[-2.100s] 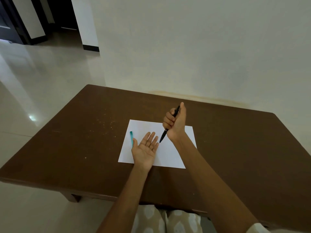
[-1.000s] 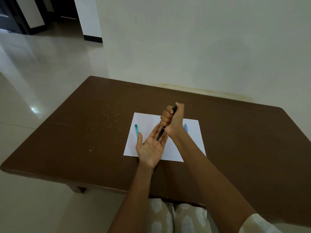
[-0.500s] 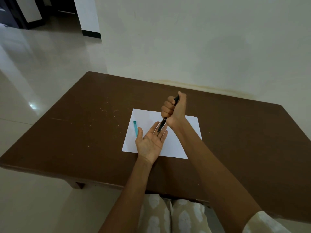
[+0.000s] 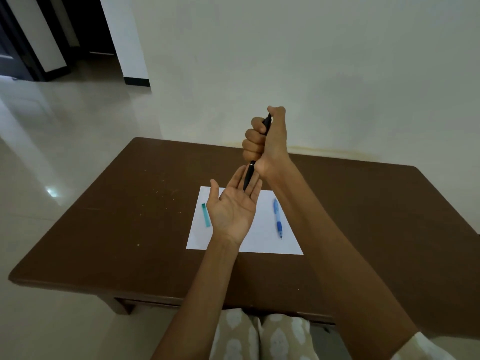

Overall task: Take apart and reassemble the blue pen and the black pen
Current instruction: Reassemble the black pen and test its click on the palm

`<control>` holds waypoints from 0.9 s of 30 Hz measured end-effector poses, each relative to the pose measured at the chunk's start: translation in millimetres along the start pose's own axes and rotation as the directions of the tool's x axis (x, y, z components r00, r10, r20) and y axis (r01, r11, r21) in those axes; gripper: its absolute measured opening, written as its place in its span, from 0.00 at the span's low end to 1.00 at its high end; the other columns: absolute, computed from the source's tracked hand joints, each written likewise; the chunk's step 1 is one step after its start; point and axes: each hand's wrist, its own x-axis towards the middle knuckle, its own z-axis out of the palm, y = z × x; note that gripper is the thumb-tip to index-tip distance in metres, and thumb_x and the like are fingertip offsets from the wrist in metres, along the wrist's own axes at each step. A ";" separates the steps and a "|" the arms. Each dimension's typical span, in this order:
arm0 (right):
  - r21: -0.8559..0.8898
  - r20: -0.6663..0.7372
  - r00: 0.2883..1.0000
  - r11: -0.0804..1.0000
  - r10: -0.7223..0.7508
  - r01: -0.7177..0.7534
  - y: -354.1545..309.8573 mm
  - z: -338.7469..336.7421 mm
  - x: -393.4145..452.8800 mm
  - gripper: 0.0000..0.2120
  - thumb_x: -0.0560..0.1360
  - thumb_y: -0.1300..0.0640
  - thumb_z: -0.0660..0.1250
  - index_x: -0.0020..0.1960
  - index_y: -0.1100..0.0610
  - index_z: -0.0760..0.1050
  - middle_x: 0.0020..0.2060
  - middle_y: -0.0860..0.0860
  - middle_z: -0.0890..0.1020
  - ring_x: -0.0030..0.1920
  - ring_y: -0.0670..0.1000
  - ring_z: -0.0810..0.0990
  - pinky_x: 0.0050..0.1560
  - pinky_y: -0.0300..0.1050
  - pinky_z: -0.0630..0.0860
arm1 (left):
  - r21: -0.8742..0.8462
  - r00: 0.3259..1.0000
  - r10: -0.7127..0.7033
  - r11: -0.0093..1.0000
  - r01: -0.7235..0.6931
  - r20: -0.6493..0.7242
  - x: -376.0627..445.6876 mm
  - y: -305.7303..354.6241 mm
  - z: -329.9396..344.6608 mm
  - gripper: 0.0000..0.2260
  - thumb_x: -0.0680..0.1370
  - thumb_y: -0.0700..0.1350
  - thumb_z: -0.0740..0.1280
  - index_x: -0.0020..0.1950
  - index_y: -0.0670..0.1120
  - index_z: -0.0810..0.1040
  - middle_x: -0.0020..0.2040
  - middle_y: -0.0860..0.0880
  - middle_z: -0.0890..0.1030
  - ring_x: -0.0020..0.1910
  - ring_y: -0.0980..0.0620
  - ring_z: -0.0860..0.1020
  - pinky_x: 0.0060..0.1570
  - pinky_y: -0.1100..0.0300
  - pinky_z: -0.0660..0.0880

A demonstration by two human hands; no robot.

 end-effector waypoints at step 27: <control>-0.078 0.074 0.994 0.994 -0.074 0.080 -1.8 13.1 -15.1 0.23 0.78 0.47 0.48 0.27 0.53 0.55 0.17 0.45 0.57 0.17 0.43 0.51 0.21 0.29 0.51 | -0.001 0.999 0.035 0.999 -0.035 -0.020 -6.3 8.5 14.1 0.30 0.79 0.61 0.49 0.70 0.41 0.67 0.67 0.42 0.74 0.64 0.44 0.75 0.64 0.51 0.70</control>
